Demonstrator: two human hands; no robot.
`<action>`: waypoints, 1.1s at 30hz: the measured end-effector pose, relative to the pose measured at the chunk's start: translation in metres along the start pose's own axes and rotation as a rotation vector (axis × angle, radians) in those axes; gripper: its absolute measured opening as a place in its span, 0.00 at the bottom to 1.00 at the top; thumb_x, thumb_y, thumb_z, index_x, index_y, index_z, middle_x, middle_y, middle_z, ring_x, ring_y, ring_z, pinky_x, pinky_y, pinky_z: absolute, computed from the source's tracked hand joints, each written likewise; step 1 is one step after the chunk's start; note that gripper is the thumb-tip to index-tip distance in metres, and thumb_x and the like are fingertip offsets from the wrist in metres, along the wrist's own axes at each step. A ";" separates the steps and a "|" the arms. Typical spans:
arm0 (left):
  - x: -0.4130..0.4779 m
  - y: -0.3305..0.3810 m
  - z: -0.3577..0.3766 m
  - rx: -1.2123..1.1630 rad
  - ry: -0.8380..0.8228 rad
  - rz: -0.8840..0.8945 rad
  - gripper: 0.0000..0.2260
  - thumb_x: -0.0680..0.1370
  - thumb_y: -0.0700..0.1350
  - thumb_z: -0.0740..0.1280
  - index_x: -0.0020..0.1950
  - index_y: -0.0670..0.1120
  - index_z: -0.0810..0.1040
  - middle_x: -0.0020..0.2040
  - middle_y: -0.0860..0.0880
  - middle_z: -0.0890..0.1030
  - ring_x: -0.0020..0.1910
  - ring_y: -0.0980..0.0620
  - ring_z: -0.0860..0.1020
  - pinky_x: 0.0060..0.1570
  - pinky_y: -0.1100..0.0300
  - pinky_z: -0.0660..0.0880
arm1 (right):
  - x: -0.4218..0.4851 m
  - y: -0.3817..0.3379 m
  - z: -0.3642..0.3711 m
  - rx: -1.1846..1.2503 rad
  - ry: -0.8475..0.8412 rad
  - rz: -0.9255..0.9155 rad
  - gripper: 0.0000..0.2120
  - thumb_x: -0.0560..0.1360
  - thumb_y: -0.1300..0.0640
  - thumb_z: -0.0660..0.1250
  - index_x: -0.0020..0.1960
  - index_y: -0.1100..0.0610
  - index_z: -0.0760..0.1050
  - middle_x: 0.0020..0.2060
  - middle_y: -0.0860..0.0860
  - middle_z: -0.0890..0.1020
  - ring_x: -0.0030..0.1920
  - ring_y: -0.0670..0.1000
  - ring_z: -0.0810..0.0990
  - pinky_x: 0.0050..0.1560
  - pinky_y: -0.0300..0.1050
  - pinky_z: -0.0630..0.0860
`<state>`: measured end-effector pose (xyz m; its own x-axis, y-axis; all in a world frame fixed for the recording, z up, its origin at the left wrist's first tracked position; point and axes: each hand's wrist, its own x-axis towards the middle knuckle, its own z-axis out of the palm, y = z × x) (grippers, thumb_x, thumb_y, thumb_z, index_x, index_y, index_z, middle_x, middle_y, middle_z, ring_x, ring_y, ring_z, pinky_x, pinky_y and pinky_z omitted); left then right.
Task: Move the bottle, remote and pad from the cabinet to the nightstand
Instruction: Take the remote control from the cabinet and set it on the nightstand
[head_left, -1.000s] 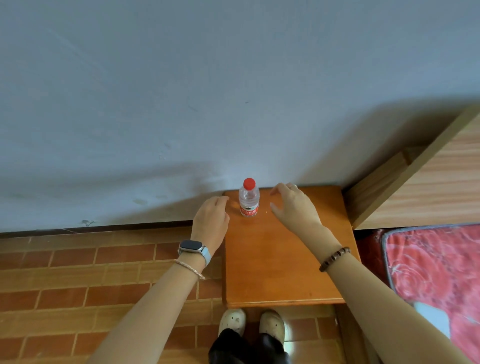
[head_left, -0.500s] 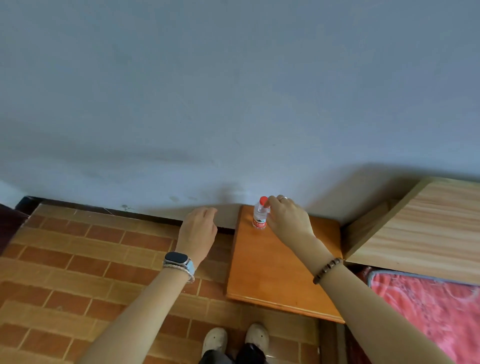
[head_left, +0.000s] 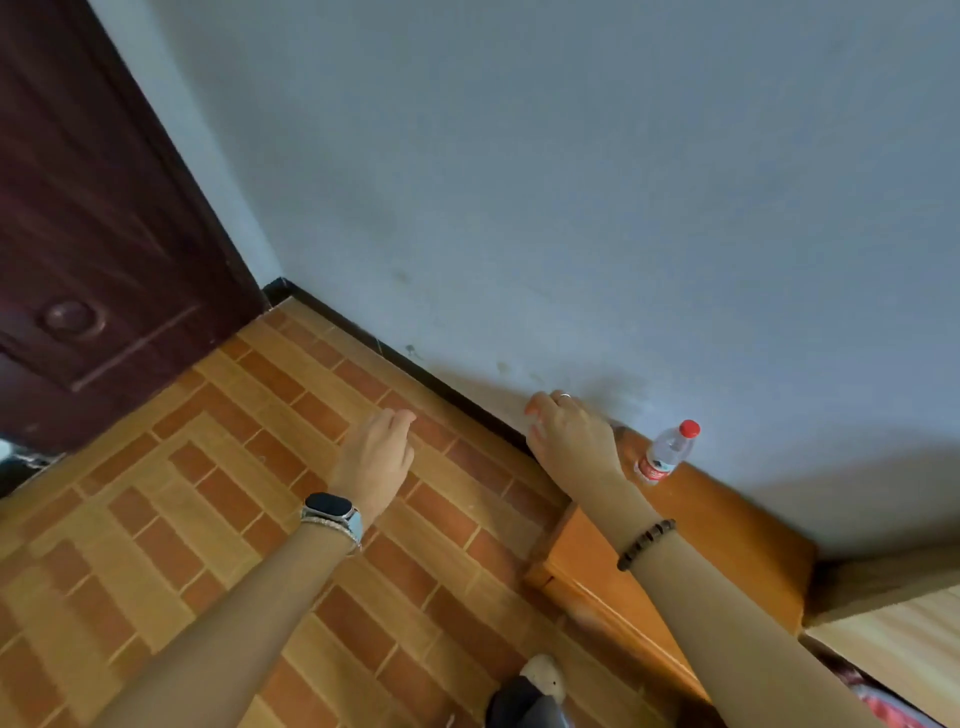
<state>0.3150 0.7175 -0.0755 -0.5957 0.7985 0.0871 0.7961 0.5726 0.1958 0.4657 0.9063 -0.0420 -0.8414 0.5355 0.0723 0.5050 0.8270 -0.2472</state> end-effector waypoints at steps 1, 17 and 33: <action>-0.016 -0.019 -0.006 0.009 0.010 -0.030 0.14 0.75 0.39 0.67 0.61 0.42 0.76 0.49 0.45 0.81 0.45 0.48 0.78 0.44 0.55 0.77 | 0.001 -0.024 0.003 0.008 -0.014 -0.025 0.10 0.78 0.59 0.60 0.56 0.55 0.76 0.48 0.53 0.80 0.48 0.56 0.80 0.37 0.45 0.72; -0.294 -0.229 -0.116 0.209 0.102 -0.600 0.09 0.73 0.40 0.67 0.52 0.42 0.78 0.47 0.44 0.80 0.45 0.45 0.77 0.45 0.52 0.75 | -0.043 -0.373 0.050 -0.039 -0.129 -0.690 0.11 0.80 0.50 0.59 0.60 0.52 0.73 0.55 0.49 0.79 0.52 0.50 0.79 0.46 0.44 0.79; -0.405 -0.304 -0.165 0.245 0.142 -1.183 0.10 0.76 0.42 0.62 0.55 0.42 0.75 0.48 0.44 0.79 0.47 0.43 0.76 0.47 0.50 0.74 | -0.032 -0.588 0.066 0.003 -0.225 -1.267 0.06 0.79 0.53 0.61 0.53 0.52 0.75 0.44 0.48 0.80 0.42 0.49 0.80 0.42 0.45 0.80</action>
<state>0.2968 0.1899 -0.0088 -0.9618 -0.2591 0.0886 -0.2567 0.9657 0.0380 0.1829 0.3920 0.0376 -0.7452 -0.6602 0.0938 -0.6666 0.7343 -0.1281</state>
